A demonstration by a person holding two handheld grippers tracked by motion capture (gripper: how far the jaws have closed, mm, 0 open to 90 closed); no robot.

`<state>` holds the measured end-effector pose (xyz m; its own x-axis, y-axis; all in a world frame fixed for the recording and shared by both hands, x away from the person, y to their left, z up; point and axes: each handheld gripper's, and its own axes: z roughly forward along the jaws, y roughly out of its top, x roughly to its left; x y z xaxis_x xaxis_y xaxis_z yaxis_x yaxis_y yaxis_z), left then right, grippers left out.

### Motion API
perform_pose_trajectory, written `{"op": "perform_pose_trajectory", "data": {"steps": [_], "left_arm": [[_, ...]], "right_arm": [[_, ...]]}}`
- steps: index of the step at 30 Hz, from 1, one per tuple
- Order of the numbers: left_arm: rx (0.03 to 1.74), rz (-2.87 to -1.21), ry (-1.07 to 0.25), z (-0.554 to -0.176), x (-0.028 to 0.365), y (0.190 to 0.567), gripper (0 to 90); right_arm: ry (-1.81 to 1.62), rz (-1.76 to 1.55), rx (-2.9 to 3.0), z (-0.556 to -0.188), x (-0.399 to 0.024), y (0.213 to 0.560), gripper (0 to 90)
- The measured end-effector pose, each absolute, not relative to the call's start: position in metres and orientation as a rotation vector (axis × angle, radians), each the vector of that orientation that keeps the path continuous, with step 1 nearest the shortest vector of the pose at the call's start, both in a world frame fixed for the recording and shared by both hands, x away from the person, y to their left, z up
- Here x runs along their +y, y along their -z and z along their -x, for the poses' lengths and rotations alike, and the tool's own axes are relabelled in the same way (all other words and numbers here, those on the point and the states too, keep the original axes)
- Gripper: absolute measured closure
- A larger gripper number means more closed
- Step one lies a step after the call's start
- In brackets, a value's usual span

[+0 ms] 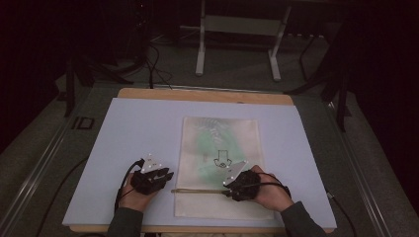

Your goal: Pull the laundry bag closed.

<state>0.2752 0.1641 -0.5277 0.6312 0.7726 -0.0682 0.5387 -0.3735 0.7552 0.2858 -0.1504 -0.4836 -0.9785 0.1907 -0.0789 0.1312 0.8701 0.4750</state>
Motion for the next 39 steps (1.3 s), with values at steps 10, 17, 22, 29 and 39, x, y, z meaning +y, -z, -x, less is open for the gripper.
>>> {"op": "perform_pose_trajectory", "data": {"steps": [10, 17, 22, 29, 39], "left_arm": [[1.023, -2.071, -0.381, -0.275, 0.166, 0.527, 70.9], [1.013, -2.082, -0.382, -0.275, 0.165, 0.528, 70.5], [1.012, -2.087, -0.382, -0.275, 0.164, 0.528, 70.3], [1.017, -2.084, -0.379, -0.275, 0.165, 0.528, 70.0], [1.020, -2.088, -0.389, -0.276, 0.166, 0.527, 69.9]], "right_arm": [[-0.722, -0.208, 2.940, -0.287, -0.133, 0.485, 72.4], [-0.689, -0.193, 2.952, -0.289, -0.123, 0.486, 71.5], [-0.680, -0.173, 2.950, -0.289, -0.115, 0.487, 71.4], [-0.659, -0.147, 2.961, -0.291, -0.102, 0.489, 71.7], [-0.736, -0.129, 2.964, -0.294, -0.088, 0.493, 71.9]]}}
